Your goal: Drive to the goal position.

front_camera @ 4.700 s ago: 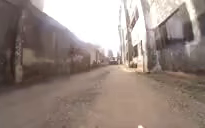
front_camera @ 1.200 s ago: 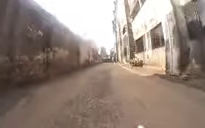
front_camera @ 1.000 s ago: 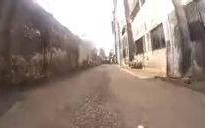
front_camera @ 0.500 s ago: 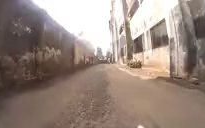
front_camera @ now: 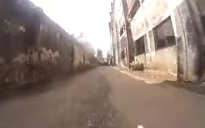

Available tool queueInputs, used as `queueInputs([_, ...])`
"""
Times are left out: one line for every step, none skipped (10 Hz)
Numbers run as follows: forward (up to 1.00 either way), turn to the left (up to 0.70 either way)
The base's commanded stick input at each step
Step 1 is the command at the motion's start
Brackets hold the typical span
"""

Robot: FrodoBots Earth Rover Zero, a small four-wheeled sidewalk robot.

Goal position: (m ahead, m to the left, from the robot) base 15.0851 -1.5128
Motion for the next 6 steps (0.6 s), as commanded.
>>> queueInputs([0.70, 0.00])
queueInputs([0.70, 0.00])
queueInputs([0.70, 0.00])
queueInputs([0.70, 0.00])
queueInputs([0.70, 0.00])
queueInputs([0.70, 0.00])
